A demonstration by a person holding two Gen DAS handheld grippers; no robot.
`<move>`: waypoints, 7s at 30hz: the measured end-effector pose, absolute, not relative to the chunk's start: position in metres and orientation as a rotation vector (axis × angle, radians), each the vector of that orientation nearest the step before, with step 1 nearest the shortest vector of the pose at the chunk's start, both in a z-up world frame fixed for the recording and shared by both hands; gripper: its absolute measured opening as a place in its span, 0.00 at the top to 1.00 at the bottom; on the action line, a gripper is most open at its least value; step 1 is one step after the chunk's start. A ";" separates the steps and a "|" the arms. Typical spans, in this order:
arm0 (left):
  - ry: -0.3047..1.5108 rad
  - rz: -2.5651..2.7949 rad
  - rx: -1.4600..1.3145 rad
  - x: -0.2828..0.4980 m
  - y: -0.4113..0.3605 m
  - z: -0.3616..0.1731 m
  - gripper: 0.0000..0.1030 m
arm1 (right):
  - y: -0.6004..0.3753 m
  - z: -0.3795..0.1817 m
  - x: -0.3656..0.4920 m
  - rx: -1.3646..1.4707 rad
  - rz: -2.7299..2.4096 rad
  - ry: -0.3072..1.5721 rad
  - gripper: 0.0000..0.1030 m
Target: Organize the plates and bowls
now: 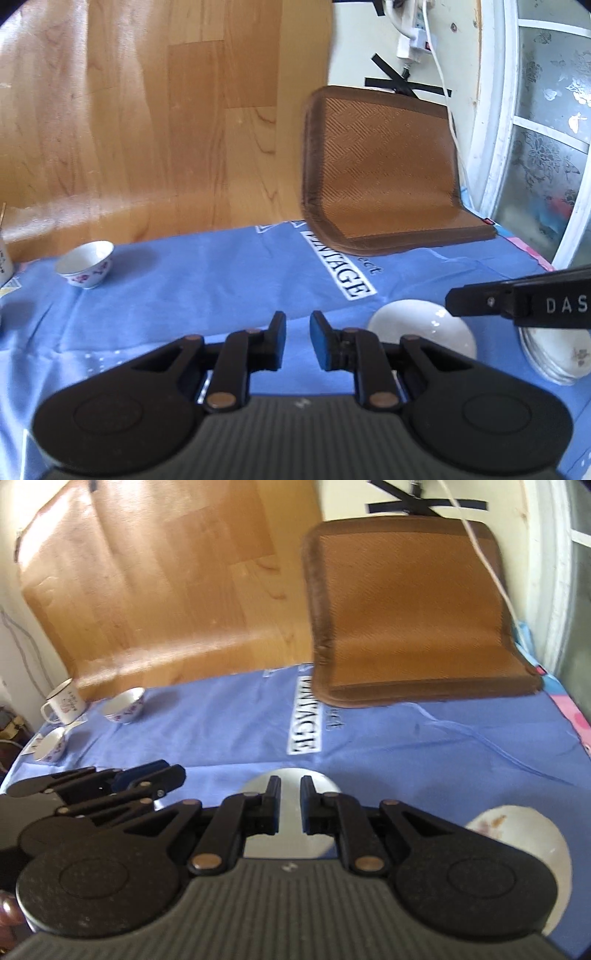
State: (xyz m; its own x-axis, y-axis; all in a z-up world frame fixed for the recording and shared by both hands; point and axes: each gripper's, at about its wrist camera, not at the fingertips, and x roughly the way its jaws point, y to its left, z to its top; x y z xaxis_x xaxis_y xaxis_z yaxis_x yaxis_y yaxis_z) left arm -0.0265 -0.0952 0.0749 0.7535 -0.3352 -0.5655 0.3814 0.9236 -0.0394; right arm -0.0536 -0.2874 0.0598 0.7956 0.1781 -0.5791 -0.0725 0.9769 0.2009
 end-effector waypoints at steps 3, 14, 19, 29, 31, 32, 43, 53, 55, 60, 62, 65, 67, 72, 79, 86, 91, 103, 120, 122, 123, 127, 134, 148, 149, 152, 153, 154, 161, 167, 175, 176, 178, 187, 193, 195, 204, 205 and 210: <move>0.589 -0.386 0.085 -0.032 -0.087 0.073 0.85 | -0.273 0.058 -0.052 0.159 0.165 0.642 0.86; 0.600 -0.368 0.077 -0.028 -0.062 0.059 0.84 | -0.240 0.057 -0.047 0.139 0.201 0.683 0.86; 0.620 -0.312 0.055 -0.018 -0.034 0.049 0.84 | -0.223 0.053 -0.035 0.141 0.228 0.716 0.86; 0.646 -0.133 0.003 0.020 0.051 0.031 0.84 | -0.160 0.037 0.002 0.111 0.341 0.835 0.86; 0.648 -0.091 -0.030 0.030 0.073 0.030 0.84 | -0.146 0.034 0.011 0.103 0.361 0.862 0.86; 0.649 -0.069 -0.047 0.035 0.083 0.030 0.84 | -0.142 0.033 0.015 0.097 0.369 0.871 0.86; 0.673 -0.003 -0.207 0.101 0.139 0.047 0.84 | -0.099 0.045 0.084 0.120 0.379 0.921 0.85; 0.723 0.031 -0.337 0.167 0.156 0.039 0.76 | -0.077 0.069 0.155 0.136 0.331 0.898 0.72; 0.735 0.034 -0.351 0.176 0.158 0.036 0.73 | -0.073 0.072 0.170 0.134 0.322 0.890 0.72; 0.742 0.022 -0.381 0.192 0.160 0.029 0.71 | -0.063 0.065 0.205 0.140 0.320 0.914 0.72; 0.752 0.013 -0.387 0.195 0.160 0.024 0.71 | -0.060 0.061 0.213 0.133 0.322 0.925 0.72; 0.770 -0.015 -0.429 0.201 0.166 0.018 0.71 | -0.055 0.055 0.223 0.122 0.332 0.940 0.72; 0.773 -0.025 -0.453 0.202 0.169 0.016 0.71 | -0.051 0.051 0.227 0.111 0.338 0.945 0.72; 0.818 -0.055 -0.503 0.207 0.171 0.003 0.72 | -0.046 0.038 0.239 0.121 0.338 0.965 0.72; 0.839 -0.112 -0.560 0.204 0.172 -0.001 0.92 | -0.039 0.031 0.235 0.086 0.385 0.947 0.91; 0.868 -0.172 -0.573 0.190 0.163 0.003 0.93 | -0.045 0.034 0.212 0.037 0.378 0.939 0.91; 0.870 -0.259 -0.513 0.168 0.137 0.013 0.92 | -0.060 0.041 0.183 0.054 0.354 0.947 0.90; 0.911 -0.416 -0.337 0.082 0.054 0.013 0.92 | -0.152 0.032 0.087 0.164 0.270 1.008 0.89; 0.868 -0.357 -0.236 -0.010 0.023 0.024 0.91 | -0.187 0.019 -0.002 0.243 0.365 0.994 0.89; 0.858 -0.344 -0.217 -0.012 0.020 0.024 0.90 | -0.189 0.018 -0.003 0.254 0.368 0.993 0.89; 0.852 -0.337 -0.207 -0.013 0.018 0.024 0.89 | -0.190 0.017 -0.004 0.259 0.370 0.991 0.88; 0.839 -0.315 -0.181 -0.015 0.014 0.023 0.88 | -0.191 0.016 -0.004 0.274 0.380 0.984 0.87; 0.831 -0.307 -0.162 -0.017 0.012 0.023 0.88 | -0.194 0.016 -0.005 0.275 0.394 0.980 0.86; 0.843 -0.316 -0.169 -0.018 0.012 0.021 0.85 | -0.194 0.027 -0.008 0.232 0.387 0.942 0.85; 0.844 -0.316 -0.171 -0.018 0.012 0.021 0.85 | -0.194 0.027 -0.009 0.230 0.388 0.939 0.85; 0.842 -0.319 -0.170 -0.019 0.012 0.020 0.86 | -0.193 0.027 -0.009 0.213 0.394 0.930 0.89; 0.843 -0.321 -0.172 -0.019 0.013 0.021 0.87 | -0.192 0.026 -0.009 0.202 0.394 0.923 0.90; 0.846 -0.322 -0.176 -0.019 0.013 0.022 0.88 | -0.192 0.026 -0.009 0.194 0.393 0.918 0.90; 0.805 -0.383 -0.195 -0.021 0.005 0.056 0.89 | -0.205 0.046 -0.015 0.202 0.392 0.868 0.92; 0.752 -0.500 -0.163 -0.019 -0.048 0.091 0.89 | -0.247 0.078 -0.036 0.186 0.304 0.762 0.91; 0.837 -0.598 -0.123 -0.001 -0.119 0.077 0.89 | -0.311 0.066 -0.054 0.250 0.151 0.749 0.91; 0.852 -0.597 -0.120 0.001 -0.123 0.073 0.89 | -0.315 0.062 -0.054 0.258 0.141 0.755 0.91; 0.873 -0.585 -0.112 0.003 -0.127 0.065 0.89 | -0.321 0.056 -0.052 0.264 0.130 0.766 0.91; 0.828 -0.545 -0.073 0.004 -0.126 0.068 0.72 | -0.324 0.039 -0.042 0.272 0.122 0.770 0.88; 0.790 -0.525 -0.086 -0.002 -0.103 0.074 0.72 | -0.325 0.050 -0.048 0.243 0.089 0.694 0.88; 0.791 -0.508 -0.089 -0.005 -0.090 0.071 0.72 | -0.323 0.057 -0.054 0.235 0.097 0.652 0.88; 0.794 -0.319 -0.146 -0.014 0.020 0.044 0.73 | -0.246 0.059 -0.050 0.208 0.342 0.714 0.88; 0.791 -0.287 -0.162 -0.015 0.037 0.041 0.73 | -0.234 0.055 -0.046 0.207 0.368 0.736 0.88; 0.770 -0.111 -0.250 -0.017 0.123 0.031 0.73 | -0.172 0.039 -0.028 0.209 0.473 0.792 0.88</move>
State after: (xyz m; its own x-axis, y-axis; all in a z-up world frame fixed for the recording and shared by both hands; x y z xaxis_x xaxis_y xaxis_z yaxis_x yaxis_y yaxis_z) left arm -0.0172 0.1229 0.0310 0.7142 -0.1898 -0.6737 0.0079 0.9646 -0.2634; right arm -0.0276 -0.1719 0.0394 0.6050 0.4826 -0.6333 -0.3292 0.8758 0.3530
